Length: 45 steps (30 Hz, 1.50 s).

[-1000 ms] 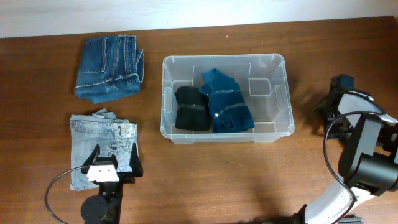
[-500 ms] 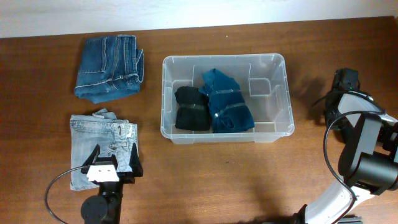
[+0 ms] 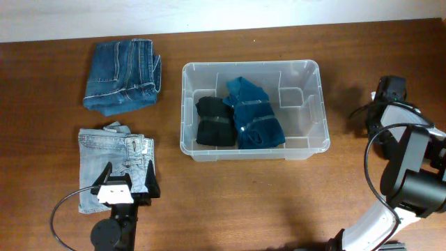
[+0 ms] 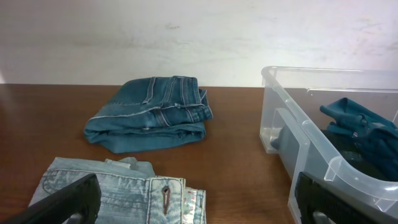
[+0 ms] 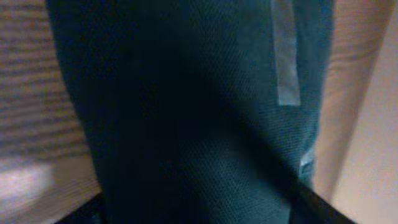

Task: Pack container
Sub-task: 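Grasp the second black taped bundle with the right gripper and lift, then carry the black bundle over the bin and lower it at the right side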

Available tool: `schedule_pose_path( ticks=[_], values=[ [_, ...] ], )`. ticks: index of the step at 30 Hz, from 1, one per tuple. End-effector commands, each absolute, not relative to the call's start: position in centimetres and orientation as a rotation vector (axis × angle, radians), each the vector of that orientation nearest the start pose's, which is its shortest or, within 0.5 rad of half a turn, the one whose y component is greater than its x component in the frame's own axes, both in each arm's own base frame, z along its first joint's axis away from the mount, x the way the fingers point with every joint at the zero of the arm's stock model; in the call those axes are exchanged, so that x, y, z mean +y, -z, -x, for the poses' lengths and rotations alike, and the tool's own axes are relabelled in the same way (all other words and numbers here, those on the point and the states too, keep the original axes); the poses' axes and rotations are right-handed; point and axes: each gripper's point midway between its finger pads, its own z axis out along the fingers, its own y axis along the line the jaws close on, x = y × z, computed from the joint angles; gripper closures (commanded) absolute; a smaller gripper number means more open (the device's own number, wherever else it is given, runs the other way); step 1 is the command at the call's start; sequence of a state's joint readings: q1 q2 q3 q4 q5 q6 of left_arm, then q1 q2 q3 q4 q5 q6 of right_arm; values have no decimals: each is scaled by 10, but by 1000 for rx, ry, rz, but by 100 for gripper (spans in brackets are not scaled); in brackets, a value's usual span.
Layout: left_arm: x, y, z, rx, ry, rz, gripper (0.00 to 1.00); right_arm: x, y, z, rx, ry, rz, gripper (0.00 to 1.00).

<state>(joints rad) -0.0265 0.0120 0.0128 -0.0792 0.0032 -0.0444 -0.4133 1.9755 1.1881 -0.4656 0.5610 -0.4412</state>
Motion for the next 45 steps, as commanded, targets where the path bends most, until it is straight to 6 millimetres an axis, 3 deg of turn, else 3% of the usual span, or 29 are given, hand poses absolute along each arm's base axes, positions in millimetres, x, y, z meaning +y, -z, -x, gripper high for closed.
schedule_pose_path(
  ticks=[1, 4, 7, 11, 15, 18, 22, 25, 28, 33, 37, 40, 45],
  values=[
    [-8, -156, -246, 1651, 45, -6, 1, -240, 5, -331, 2987, 866, -93, 53],
    [-8, -156, -246, 1652, 45, -6, 1, -240, 5, -331, 2972, 866, -165, 79],
    [-8, -156, -246, 1651, 45, -6, 1, -245, 1, -328, 2944, 914, -282, 96],
    [-8, -156, -246, 1651, 45, -6, 1, -260, -20, -320, 2880, 1088, -470, 96],
    [-8, -156, -246, 1651, 45, -6, 1, -265, -58, -326, 2801, 1086, -675, 96],
    [-8, -156, -246, 1651, 45, -6, 1, -264, -109, -339, 2729, 1065, -782, 96],
    [-8, -156, -246, 1651, 45, -6, 1, -249, -176, -360, 2654, 1028, -783, 96],
    [-8, -156, -246, 1652, 45, -6, 1, -222, -233, -377, 2559, 943, -804, 96],
    [-8, -156, -246, 1651, 45, -6, 1, -179, -271, -394, 2548, 794, -691, 96],
    [-8, -156, -246, 1652, 45, -6, 1, -90, -308, -412, 2536, 574, -482, 96],
    [-8, -156, -246, 1651, 45, -6, 1, -28, -310, -410, 2565, 504, -343, 96],
    [-8, -156, -246, 1652, 45, -6, 1, 14, -295, -406, 2615, 449, -276, 96],
    [-8, -156, -246, 1651, 45, -6, 1, 64, -262, -409, 2677, 335, -184, 96]
  ],
)
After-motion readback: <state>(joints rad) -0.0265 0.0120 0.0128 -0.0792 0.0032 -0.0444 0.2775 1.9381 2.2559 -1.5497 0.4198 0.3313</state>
